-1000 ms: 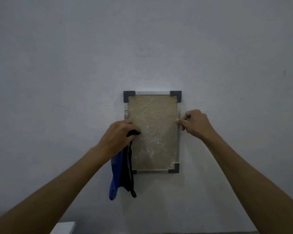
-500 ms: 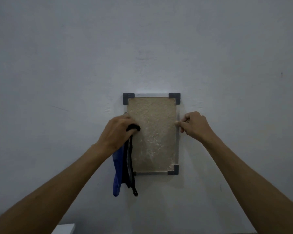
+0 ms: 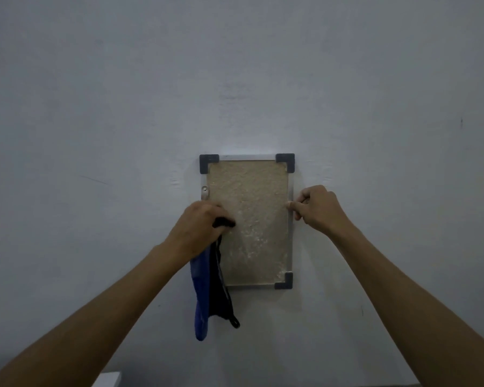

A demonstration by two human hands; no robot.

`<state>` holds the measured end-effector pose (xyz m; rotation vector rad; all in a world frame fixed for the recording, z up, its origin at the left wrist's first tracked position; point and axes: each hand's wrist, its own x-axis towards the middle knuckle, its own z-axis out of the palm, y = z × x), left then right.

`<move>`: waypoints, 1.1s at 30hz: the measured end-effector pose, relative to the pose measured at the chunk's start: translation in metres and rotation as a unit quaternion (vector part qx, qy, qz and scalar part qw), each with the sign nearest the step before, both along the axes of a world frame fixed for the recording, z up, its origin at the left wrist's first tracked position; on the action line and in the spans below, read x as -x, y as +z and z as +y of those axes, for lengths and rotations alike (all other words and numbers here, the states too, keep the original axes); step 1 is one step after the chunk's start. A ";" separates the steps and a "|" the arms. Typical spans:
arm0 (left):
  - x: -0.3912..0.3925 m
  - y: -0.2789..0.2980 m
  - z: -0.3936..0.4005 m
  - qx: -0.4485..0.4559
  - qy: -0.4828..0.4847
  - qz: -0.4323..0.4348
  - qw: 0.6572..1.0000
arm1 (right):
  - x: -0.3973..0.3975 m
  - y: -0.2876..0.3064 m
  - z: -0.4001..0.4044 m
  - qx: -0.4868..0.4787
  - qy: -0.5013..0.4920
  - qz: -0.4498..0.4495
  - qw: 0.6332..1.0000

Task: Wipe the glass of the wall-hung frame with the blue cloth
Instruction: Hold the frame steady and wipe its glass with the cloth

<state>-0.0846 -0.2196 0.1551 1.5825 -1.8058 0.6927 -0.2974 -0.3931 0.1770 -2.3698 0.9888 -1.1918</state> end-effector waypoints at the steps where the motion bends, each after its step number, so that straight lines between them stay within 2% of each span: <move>1: 0.000 0.000 0.000 -0.045 0.006 -0.028 0.999 | 0.000 0.001 0.000 -0.001 0.002 0.000 1.000; 3: -0.002 0.003 -0.001 -0.025 0.022 -0.042 0.999 | 0.001 0.001 0.000 -0.002 0.005 0.001 1.000; 6: 0.000 0.004 -0.004 0.145 0.037 0.043 0.988 | 0.001 0.000 0.000 -0.006 0.005 0.000 1.000; 7: 0.003 0.000 -0.004 0.173 0.028 0.065 0.982 | 0.001 -0.001 0.000 -0.008 0.007 0.003 1.000; 9: 0.006 -0.008 -0.006 0.137 0.009 0.052 0.989 | 0.002 -0.001 0.000 -0.013 0.013 0.012 1.000; 12: 0.004 0.000 -0.004 0.008 0.010 -0.020 1.000 | 0.003 0.002 -0.001 -0.012 0.016 0.023 1.000; 14: 0.001 0.010 -0.006 0.041 0.024 -0.028 0.999 | 0.004 0.003 -0.001 -0.014 0.020 0.026 0.999; 16: 0.004 0.013 -0.008 0.128 0.028 0.025 0.991 | 0.004 0.002 -0.001 -0.012 0.019 0.023 0.999; 17: 0.006 0.011 -0.009 0.139 0.024 0.038 0.989 | 0.004 0.001 -0.001 -0.010 0.018 0.020 1.000; 18: 0.009 0.006 -0.009 0.117 0.015 0.031 0.993 | 0.003 0.000 -0.001 -0.010 0.017 0.018 1.000; 21: 0.009 0.001 -0.009 -0.022 0.000 -0.036 0.999 | 0.003 0.000 0.000 -0.013 0.017 0.019 1.000; 22: 0.008 0.005 -0.009 -0.026 0.006 -0.051 0.998 | 0.003 0.000 0.000 -0.015 0.018 0.020 1.000; 24: 0.006 0.011 -0.011 0.047 0.029 -0.031 0.998 | 0.004 0.000 0.000 -0.017 0.018 0.018 1.000; 26: 0.009 0.011 -0.011 0.136 0.036 0.030 0.990 | 0.003 -0.001 0.000 -0.017 0.016 0.015 1.000; 27: 0.012 0.008 -0.012 0.139 0.031 0.038 0.989 | 0.003 -0.002 0.000 -0.016 0.015 0.014 1.000; 31: 0.017 0.003 -0.015 -0.034 0.012 -0.046 0.998 | 0.003 -0.001 0.000 -0.013 0.012 0.016 1.000; 33: 0.015 0.009 -0.016 0.004 0.029 -0.037 0.999 | 0.004 -0.001 0.000 -0.013 0.014 0.015 1.000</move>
